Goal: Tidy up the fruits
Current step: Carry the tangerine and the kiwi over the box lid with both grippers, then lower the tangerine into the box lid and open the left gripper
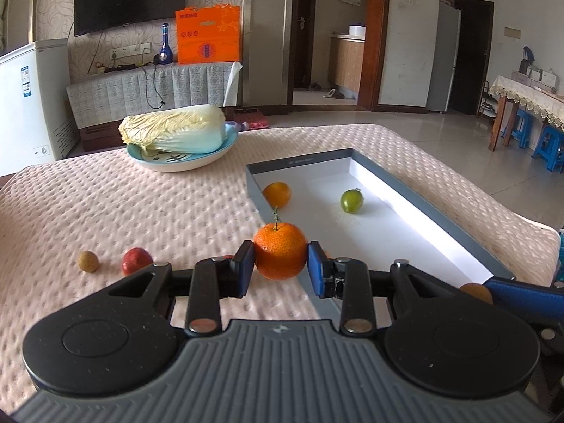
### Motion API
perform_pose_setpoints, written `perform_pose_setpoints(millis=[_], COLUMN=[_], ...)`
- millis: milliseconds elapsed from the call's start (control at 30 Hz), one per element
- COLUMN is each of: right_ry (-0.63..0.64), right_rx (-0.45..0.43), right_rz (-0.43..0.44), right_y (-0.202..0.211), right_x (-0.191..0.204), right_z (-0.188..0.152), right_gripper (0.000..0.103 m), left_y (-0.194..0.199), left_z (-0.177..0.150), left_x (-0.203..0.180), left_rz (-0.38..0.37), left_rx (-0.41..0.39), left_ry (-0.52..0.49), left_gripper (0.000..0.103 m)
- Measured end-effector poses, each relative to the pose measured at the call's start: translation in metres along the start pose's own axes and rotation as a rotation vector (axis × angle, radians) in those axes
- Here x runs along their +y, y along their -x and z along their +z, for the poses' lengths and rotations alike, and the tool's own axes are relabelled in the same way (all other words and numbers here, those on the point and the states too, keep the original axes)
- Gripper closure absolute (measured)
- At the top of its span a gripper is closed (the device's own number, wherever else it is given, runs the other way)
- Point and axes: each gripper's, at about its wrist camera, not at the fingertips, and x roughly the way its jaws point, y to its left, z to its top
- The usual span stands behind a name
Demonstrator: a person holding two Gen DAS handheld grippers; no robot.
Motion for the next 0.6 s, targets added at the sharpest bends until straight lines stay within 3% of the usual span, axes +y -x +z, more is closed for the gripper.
perform_pose_setpoints(millis=[600], right_ry=[-0.009], right_rx=[0.020], right_rz=[-0.044], right_y=[0.004], right_x=[-0.018], right_z=[-0.004], right_gripper=[0.078], left_y=[-0.021], left_z=[0.003], left_x=[-0.040], left_rz=[-0.080], left_rx=[0.004], left_ry=[-0.019], left_gripper=[0.065])
